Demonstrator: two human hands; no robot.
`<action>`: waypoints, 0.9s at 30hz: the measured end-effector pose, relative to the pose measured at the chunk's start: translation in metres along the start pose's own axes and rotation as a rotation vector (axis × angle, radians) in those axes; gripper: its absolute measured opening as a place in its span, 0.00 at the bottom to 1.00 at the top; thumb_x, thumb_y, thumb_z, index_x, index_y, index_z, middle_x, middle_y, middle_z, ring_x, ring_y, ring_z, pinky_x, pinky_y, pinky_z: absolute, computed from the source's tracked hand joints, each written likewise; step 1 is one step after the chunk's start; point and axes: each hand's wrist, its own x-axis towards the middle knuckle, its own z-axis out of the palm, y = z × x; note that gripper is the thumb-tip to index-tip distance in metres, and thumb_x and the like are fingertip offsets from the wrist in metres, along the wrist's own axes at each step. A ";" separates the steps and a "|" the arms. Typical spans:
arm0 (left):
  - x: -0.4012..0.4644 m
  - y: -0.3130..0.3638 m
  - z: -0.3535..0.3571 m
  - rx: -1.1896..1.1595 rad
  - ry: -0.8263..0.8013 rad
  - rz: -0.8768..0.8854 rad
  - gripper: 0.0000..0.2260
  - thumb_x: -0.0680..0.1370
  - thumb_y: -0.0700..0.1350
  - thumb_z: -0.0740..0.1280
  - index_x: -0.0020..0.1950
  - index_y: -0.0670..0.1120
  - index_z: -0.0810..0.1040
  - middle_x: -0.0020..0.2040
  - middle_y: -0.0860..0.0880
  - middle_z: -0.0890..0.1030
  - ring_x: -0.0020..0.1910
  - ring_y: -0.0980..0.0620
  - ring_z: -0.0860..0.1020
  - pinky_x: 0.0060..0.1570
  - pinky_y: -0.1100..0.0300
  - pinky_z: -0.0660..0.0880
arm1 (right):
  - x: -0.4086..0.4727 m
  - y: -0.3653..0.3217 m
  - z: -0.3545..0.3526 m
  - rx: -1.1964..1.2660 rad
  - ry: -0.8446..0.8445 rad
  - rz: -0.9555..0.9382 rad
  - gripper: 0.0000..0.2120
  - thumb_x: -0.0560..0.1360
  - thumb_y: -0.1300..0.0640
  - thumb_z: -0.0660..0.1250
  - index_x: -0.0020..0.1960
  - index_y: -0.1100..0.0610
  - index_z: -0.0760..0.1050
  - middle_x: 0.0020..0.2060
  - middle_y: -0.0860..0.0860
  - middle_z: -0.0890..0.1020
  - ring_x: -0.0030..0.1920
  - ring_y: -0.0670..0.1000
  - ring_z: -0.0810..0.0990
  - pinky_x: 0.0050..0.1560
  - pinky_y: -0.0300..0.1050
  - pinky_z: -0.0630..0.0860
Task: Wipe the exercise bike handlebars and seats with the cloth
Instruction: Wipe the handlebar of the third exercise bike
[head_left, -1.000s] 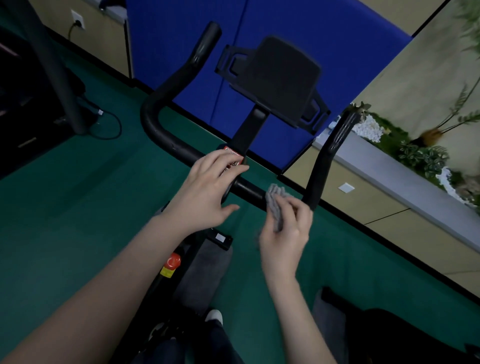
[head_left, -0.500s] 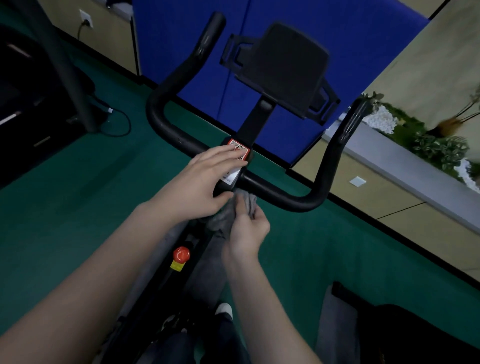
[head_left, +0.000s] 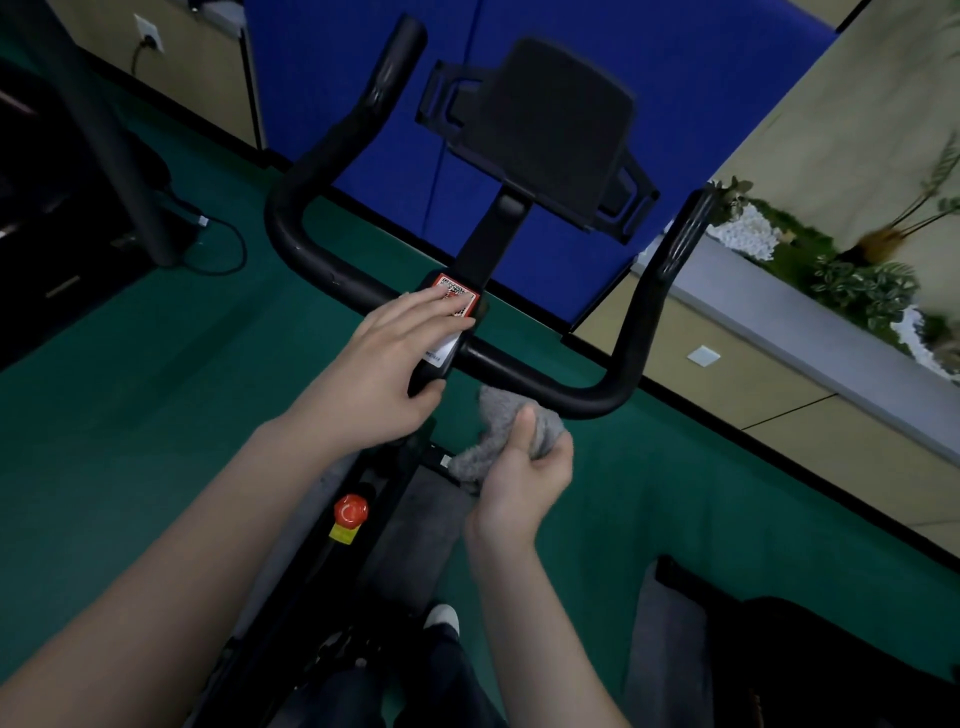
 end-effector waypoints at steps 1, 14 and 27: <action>0.000 0.000 0.000 -0.001 0.004 0.001 0.27 0.73 0.40 0.69 0.71 0.49 0.69 0.74 0.57 0.62 0.75 0.60 0.53 0.74 0.56 0.48 | -0.002 0.001 0.005 -0.045 -0.008 -0.057 0.03 0.79 0.58 0.64 0.47 0.55 0.73 0.43 0.51 0.81 0.43 0.45 0.80 0.48 0.42 0.77; 0.003 0.016 0.013 0.172 0.082 0.071 0.23 0.72 0.49 0.71 0.66 0.45 0.75 0.69 0.49 0.72 0.72 0.49 0.63 0.72 0.49 0.56 | 0.018 -0.016 -0.017 -0.124 0.151 -0.286 0.08 0.77 0.60 0.67 0.41 0.60 0.71 0.31 0.46 0.74 0.29 0.39 0.71 0.35 0.33 0.71; 0.019 0.032 0.044 0.270 0.231 0.011 0.20 0.65 0.52 0.77 0.49 0.42 0.80 0.48 0.48 0.80 0.61 0.47 0.74 0.63 0.55 0.63 | 0.061 -0.046 -0.024 -0.630 -0.050 -0.814 0.03 0.75 0.63 0.69 0.47 0.63 0.79 0.42 0.52 0.77 0.43 0.46 0.73 0.47 0.37 0.72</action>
